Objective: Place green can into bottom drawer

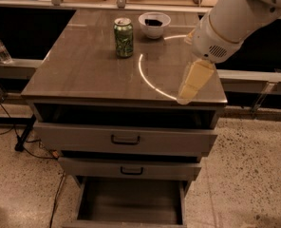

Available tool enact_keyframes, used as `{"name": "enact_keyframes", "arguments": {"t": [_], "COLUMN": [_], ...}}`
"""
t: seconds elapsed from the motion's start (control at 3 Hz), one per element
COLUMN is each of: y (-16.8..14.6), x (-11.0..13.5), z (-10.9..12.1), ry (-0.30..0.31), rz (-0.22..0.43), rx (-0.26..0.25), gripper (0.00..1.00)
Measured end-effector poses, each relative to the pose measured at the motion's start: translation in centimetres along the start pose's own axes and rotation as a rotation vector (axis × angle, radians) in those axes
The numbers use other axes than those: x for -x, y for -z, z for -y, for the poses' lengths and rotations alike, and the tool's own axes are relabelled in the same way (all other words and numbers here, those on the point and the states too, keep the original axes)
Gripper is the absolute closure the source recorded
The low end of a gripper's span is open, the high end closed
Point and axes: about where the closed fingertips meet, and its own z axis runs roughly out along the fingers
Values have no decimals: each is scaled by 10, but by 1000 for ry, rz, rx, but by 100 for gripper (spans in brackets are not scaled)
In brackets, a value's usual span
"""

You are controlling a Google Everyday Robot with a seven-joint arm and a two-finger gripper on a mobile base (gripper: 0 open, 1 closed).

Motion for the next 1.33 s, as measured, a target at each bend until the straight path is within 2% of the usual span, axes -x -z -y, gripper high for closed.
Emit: {"name": "enact_keyframes", "arguments": {"t": [0.33, 0.67, 1.33], "y": [-14, -35, -95], "x": [1, 0, 44], "z": [25, 58, 119], "ry": [-73, -142, -220], "rz": [112, 196, 328], "rx": [-48, -83, -129], "gripper": [0, 0, 0]}}
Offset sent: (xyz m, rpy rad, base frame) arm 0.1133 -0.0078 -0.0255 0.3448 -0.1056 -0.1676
